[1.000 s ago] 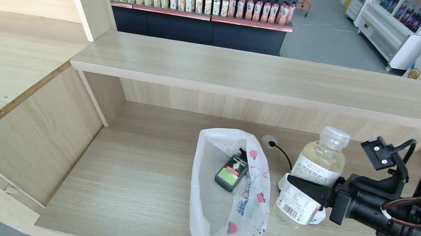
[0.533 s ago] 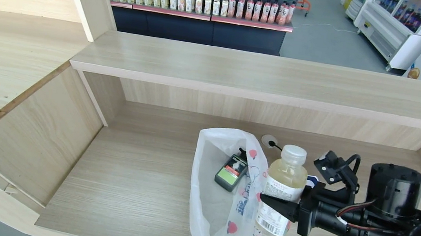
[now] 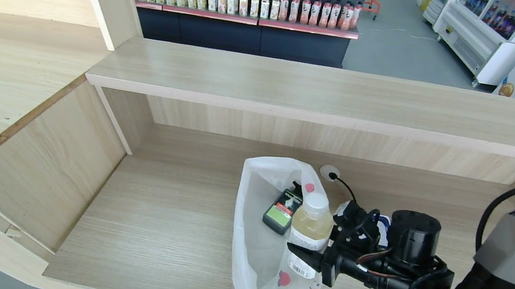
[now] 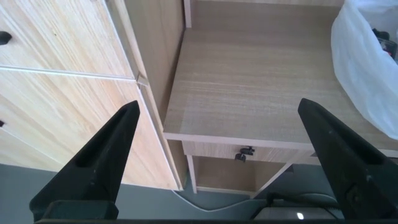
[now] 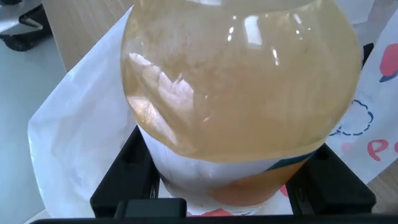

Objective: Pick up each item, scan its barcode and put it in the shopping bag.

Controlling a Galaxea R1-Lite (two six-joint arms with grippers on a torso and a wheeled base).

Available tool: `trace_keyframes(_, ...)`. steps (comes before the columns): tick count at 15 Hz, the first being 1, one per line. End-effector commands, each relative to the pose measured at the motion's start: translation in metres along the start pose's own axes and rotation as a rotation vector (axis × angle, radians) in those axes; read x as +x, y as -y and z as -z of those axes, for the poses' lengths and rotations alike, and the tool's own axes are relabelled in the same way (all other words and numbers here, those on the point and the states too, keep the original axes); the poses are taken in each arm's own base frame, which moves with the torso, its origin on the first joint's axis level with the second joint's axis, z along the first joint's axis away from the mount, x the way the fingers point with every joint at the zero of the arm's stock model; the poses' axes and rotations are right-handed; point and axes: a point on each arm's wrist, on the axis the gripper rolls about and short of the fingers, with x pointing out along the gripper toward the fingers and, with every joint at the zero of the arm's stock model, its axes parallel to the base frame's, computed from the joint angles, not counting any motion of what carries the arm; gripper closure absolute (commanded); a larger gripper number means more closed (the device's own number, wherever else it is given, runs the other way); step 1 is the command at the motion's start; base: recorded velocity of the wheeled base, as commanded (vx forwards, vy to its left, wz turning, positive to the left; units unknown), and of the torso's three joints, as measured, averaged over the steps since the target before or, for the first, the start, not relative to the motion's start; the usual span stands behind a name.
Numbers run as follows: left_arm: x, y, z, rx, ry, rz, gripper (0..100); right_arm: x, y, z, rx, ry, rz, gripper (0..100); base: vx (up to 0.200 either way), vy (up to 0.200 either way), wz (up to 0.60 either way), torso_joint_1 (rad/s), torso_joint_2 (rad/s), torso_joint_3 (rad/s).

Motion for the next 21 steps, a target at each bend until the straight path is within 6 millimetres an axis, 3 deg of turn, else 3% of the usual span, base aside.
trace_keyframes(1,0.0,0.0,0.0,0.0,0.0,-0.001,0,0.017,-0.005,0.022,-0.003,-0.033,-0.034,100,0.0,0.0,0.0,0.0,0.0,0.0)
trace_keyframes(9,0.0,0.0,0.0,0.0,0.0,-0.001,0,0.024,-0.011,0.032,-0.1,0.01,-0.038,100,0.0,0.0,0.0,0.0,0.0,0.0)
trace_keyframes(10,0.0,0.0,0.0,0.0,0.0,-0.001,0,0.02,-0.013,0.032,-0.095,0.009,-0.039,0,0.0,0.0,0.0,0.0,0.0,0.0)
trace_keyframes(13,0.0,0.0,0.0,0.0,0.0,-0.001,0,0.01,-0.014,0.024,-0.043,0.025,-0.029,0,0.0,0.0,0.0,0.0,0.0,0.0)
trace_keyframes(15,0.0,0.0,0.0,0.0,0.0,-0.001,0,0.001,-0.011,0.004,0.026,0.078,-0.011,0,0.0,0.0,0.0,0.0,0.0,0.0)
trace_keyframes(17,0.0,0.0,0.0,0.0,0.0,-0.001,0,-0.017,-0.004,-0.023,0.135,0.113,0.016,0,0.0,0.0,0.0,0.0,0.0,0.0)
trace_keyframes(21,0.0,0.0,0.0,0.0,0.0,-0.001,0,-0.064,0.015,-0.05,0.187,0.072,0.123,0,0.0,0.0,0.0,0.0,0.0,0.0)
